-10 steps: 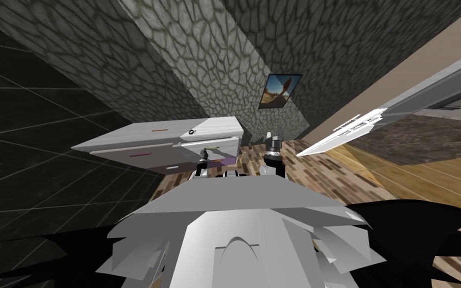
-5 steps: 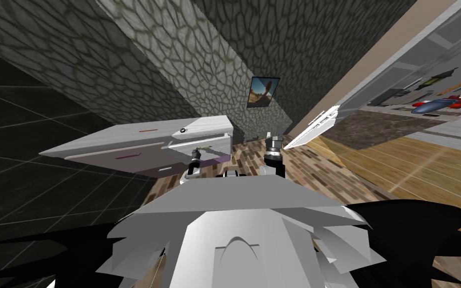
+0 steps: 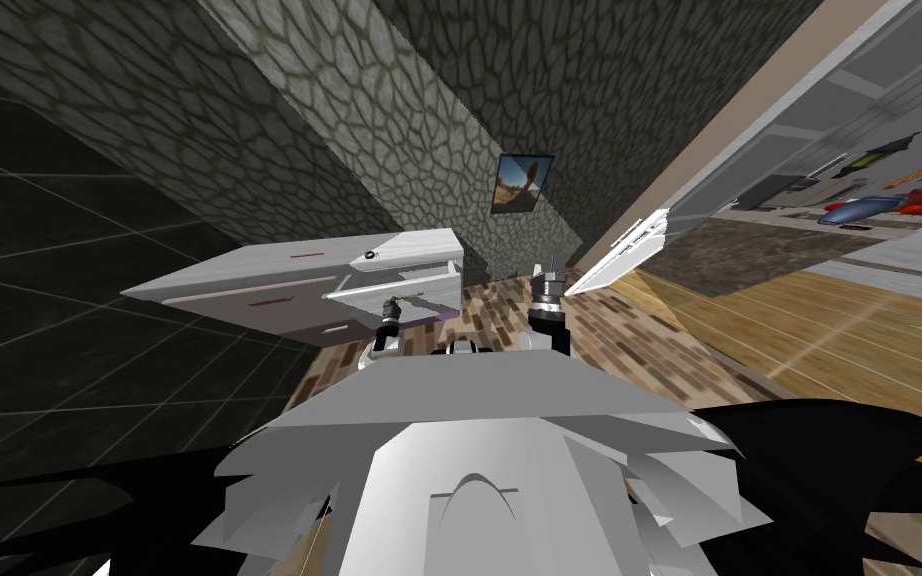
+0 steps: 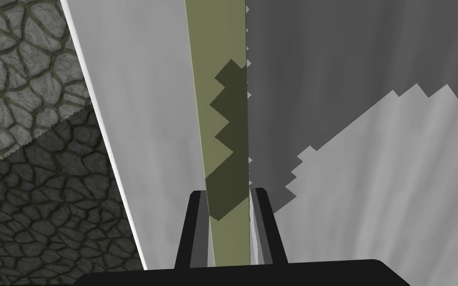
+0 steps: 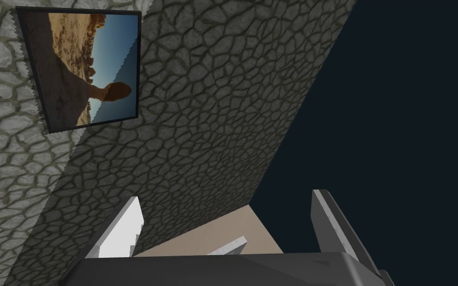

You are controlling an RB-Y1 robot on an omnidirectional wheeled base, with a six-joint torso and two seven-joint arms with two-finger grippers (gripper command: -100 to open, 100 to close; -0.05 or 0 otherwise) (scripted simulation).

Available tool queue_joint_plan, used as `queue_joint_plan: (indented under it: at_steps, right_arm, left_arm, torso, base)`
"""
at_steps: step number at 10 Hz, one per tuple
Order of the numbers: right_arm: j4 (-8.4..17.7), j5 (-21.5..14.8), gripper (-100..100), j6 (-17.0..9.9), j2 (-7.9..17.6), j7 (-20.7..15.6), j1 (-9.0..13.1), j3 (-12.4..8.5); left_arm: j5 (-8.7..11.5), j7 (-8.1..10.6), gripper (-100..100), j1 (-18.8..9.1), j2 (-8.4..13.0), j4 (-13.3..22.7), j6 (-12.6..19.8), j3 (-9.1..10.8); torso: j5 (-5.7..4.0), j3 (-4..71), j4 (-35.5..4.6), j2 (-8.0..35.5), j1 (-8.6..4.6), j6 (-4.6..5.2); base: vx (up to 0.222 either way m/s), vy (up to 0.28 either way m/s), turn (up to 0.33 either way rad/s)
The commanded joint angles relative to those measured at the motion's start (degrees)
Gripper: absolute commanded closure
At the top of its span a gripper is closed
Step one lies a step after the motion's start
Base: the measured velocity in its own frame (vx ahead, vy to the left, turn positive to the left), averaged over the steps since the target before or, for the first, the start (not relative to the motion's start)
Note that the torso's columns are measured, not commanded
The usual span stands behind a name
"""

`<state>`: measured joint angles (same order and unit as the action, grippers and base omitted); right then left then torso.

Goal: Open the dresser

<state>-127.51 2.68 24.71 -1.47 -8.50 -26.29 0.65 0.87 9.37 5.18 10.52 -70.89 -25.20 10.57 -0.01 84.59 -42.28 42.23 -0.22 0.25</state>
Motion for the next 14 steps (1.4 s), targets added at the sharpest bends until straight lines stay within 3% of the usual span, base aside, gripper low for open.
queue_joint_plan:
  at_steps: [1, 9, 10, 11, 14]
  right_arm:
    - [0.0, 0.0, 0, 0.0, 0.0, 0.0, 0.0, 0.0]
    - [0.0, 0.0, 0, 0.0, 0.0, 0.0, 0.0, 0.0]
    - [0.0, 0.0, 0, 0.0, 0.0, 0.0, 0.0, 0.0]
    - [0.0, 0.0, 0, 0.0, 0.0, 0.0, 0.0, 0.0]
    - [0.0, 0.0, 0, 0.0, 0.0, 0.0, 0.0, 0.0]
  left_arm:
    - [0.3, 0.55, -100, -0.8, 0.9, -1.0, 2.4, 0.18]
    - [1.3, 2.59, -100, -4.6, 4.6, -5.5, 11.4, 1.02]
    - [1.2, 2.40, -100, -4.3, 4.3, -4.6, 10.5, 0.85]
    - [1.2, 2.48, 0, -4.3, 4.3, -4.6, 10.8, 0.86]
    - [1.2, 2.47, 0, -4.2, 4.2, -4.5, 10.9, 0.81]
  torso:
    - [-0.06, 0.1, 0.0, -0.2, 0.12, -0.09]
    - [-0.03, 0.0, -0.1, 0.1, 0.21, -0.27]
    - [-0.13, -0.1, -0.2, 0.2, 0.13, -0.30]
    - [-0.09, -0.1, -0.1, 0.2, 0.13, -0.29]
    - [-0.03, 0.0, 0.0, 0.1, 0.19, -0.25]
  base:
    - [-0.057, -0.013, -0.004]
    - [-0.046, -0.023, -0.006]
    - [-0.017, -0.009, -0.003]
    - [0.000, 0.000, 0.000]
    - [0.000, 0.000, 0.000]
